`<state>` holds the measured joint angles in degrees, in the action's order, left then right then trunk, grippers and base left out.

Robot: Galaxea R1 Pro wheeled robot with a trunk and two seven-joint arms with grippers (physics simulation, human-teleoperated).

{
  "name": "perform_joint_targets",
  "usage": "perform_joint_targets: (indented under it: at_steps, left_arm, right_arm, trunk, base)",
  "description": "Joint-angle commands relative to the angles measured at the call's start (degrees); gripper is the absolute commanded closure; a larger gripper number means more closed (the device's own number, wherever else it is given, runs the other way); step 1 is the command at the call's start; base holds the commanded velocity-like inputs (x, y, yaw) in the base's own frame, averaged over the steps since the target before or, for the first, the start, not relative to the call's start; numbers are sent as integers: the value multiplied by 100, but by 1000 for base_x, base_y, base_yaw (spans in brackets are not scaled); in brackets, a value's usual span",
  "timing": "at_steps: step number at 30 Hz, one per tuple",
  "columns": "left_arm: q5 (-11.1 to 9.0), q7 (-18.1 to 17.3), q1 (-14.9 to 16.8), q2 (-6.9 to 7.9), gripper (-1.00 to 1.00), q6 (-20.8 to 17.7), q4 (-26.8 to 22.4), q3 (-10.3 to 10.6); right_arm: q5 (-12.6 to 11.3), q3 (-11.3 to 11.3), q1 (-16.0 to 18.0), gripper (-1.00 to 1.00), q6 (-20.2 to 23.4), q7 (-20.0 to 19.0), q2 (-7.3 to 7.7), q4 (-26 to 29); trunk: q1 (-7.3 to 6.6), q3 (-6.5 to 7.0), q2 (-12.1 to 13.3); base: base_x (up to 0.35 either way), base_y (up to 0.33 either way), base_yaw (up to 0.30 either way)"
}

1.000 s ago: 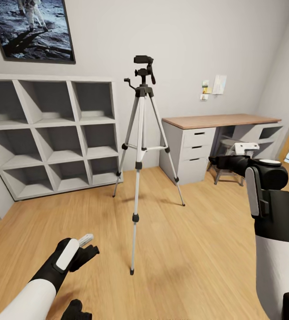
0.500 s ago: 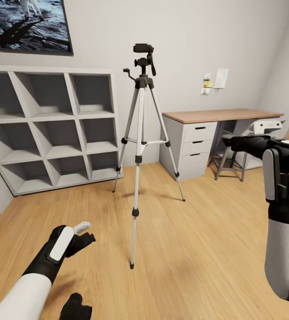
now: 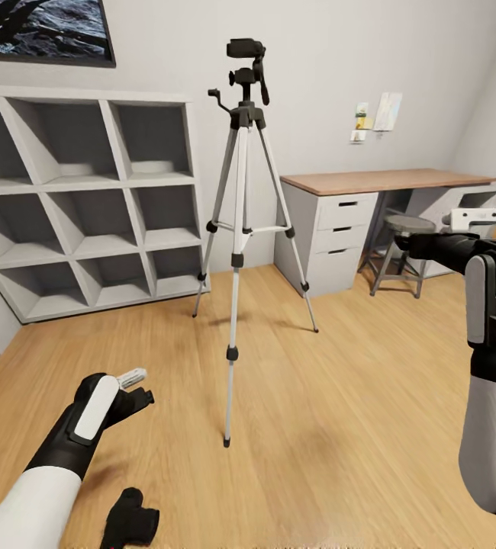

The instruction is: Attach the digital camera to the camera tripod in the bedroom.

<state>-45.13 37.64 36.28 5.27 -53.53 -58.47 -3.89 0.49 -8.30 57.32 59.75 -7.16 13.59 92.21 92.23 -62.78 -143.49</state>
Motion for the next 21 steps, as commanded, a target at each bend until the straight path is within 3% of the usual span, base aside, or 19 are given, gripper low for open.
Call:
perform_joint_targets:
  at_steps: [1, 21]
  left_arm:
    - [-61, 62, 3, 2, -100, -16, -15, -2]
    - [-64, 56, 2, 3, -100, -25, 85, -2]
  right_arm:
    - [12, -38, 0, -100, 25, -31, -1, 3]
    - [23, -160, -128, -100, 25, -33, -53, 7]
  trunk:
    - [1, -28, -4]
    - [52, -471, -31]
  base:
    - [0, 0, 0]
    - [0, 0, 0]
